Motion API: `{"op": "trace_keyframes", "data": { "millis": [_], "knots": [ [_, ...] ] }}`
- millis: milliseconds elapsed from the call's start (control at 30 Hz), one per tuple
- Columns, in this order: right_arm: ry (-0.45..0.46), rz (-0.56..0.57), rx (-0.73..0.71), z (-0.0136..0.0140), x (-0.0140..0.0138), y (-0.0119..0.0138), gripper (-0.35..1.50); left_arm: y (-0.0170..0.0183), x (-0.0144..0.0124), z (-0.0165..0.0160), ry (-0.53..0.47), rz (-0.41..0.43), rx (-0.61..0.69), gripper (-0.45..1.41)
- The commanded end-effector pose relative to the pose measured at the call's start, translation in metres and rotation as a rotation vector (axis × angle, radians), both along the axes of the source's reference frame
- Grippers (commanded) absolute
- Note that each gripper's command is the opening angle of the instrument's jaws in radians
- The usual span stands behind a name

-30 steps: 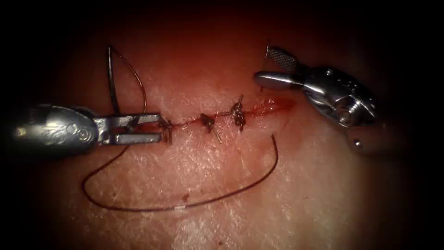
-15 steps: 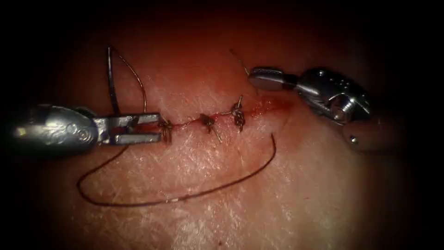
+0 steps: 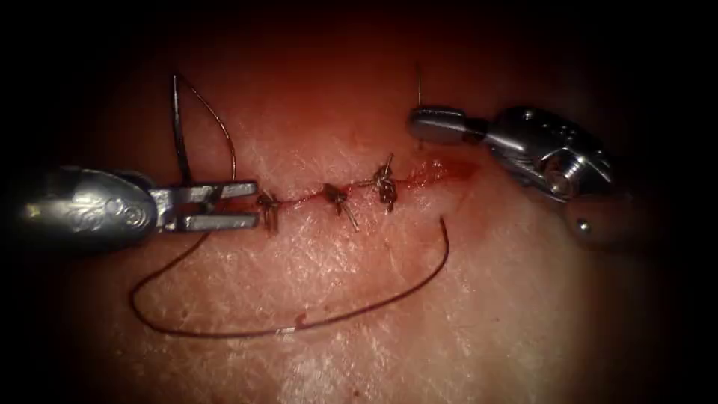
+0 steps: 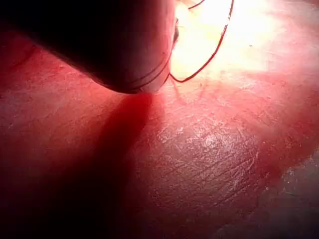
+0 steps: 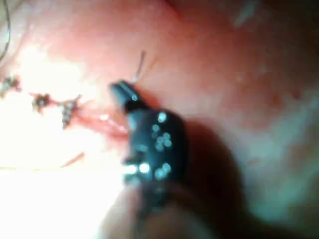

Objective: Wound Closure

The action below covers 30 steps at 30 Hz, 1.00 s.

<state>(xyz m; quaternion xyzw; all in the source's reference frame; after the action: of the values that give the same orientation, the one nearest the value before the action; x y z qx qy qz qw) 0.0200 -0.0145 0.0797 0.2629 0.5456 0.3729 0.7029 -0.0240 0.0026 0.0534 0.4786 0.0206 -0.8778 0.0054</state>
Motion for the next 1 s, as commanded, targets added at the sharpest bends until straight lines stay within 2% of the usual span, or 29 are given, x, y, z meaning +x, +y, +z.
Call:
{"op": "trace_keyframes", "data": {
  "millis": [33, 133, 167, 200, 233, 267, 300, 567, 1000],
  "knots": [
    [-0.003, 0.002, -0.007, 0.0002, 0.0006, -0.0002, -0.35, -0.0002, -0.0005, 0.0007, -0.002, 0.001, 0.001, -0.45],
    [-0.002, -0.001, -0.019, 0.0002, 0.0006, -0.0002, -0.35, -0.0002, -0.0005, 0.0007, -0.002, 0.001, 0.0, -0.45],
    [-0.006, 0.005, -0.02, 0.0002, 0.0007, -0.0002, -0.23, -0.0002, -0.0005, 0.0008, -0.001, 0.0, 0.0, -0.45],
    [-0.021, 0.02, -0.03, 0.0002, 0.0008, -0.0001, 0.44, -0.0002, -0.0005, 0.0008, -0.001, 0.0, 0.0, -0.45],
    [-0.035, 0.038, -0.035, 0.0003, 0.001, 0.0, 0.94, -0.0002, -0.0006, 0.0008, -0.001, 0.0, 0.0, -0.45],
    [-0.044, 0.049, -0.037, 0.0003, 0.0011, 0.0001, 1.14, -0.0002, -0.0006, 0.0008, -0.001, 0.0, 0.0, -0.45],
    [-0.052, 0.054, -0.037, 0.0003, 0.0012, 0.0002, 1.26, -0.0002, -0.0006, 0.0008, -0.001, 0.0, 0.0, -0.45],
    [-0.062, 0.084, -0.041, -0.0001, 0.0005, 0.0006, 1.3, -0.0002, -0.0006, 0.0008, 0.001, 0.006, 0.003, -0.45],
    [-0.082, 0.107, -0.048, 0.0011, -0.0001, 0.0022, 1.3, -0.0003, -0.0006, 0.0009, 0.003, 0.008, 0.003, -0.45]
  ]
}}
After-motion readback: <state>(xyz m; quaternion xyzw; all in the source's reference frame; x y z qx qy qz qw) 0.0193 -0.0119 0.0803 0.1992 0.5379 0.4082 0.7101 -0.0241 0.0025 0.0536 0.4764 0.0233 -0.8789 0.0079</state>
